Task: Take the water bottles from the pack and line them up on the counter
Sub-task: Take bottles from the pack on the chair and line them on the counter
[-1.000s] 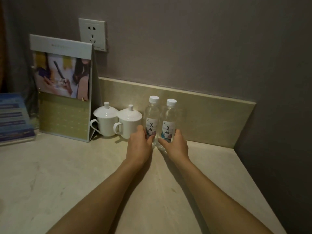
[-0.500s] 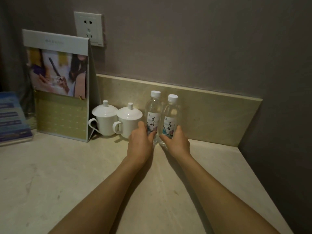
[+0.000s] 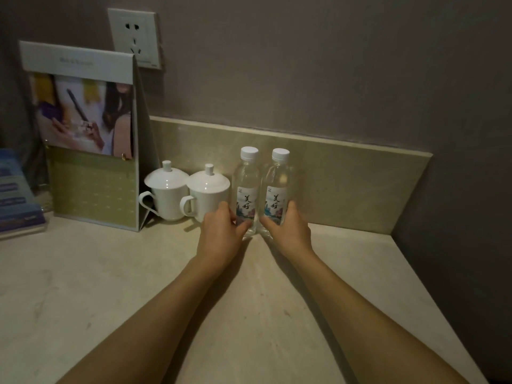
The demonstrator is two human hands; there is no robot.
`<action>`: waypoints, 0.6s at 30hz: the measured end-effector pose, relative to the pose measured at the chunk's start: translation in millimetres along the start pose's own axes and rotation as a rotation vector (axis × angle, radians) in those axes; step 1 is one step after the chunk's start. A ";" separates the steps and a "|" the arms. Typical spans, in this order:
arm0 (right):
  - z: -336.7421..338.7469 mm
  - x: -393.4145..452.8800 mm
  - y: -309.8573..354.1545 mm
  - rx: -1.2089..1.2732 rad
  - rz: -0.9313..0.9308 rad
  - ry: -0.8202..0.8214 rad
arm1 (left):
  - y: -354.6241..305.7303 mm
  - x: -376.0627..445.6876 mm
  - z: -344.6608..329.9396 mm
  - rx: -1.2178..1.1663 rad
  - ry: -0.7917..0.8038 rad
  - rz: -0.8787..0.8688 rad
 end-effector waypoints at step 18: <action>-6.5 7.9 0.4 -0.025 -0.001 -0.027 | 0.1 15.4 -6.8 0.062 0.023 0.002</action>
Point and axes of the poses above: each hand's wrist, its own x-axis towards the middle knuckle, its own z-axis out of the back of the hand, y = z × x, the point moved 2 cm from there along x, towards the middle knuckle, and after that the axes turned 4 degrees about x, right-handed, at the moved point
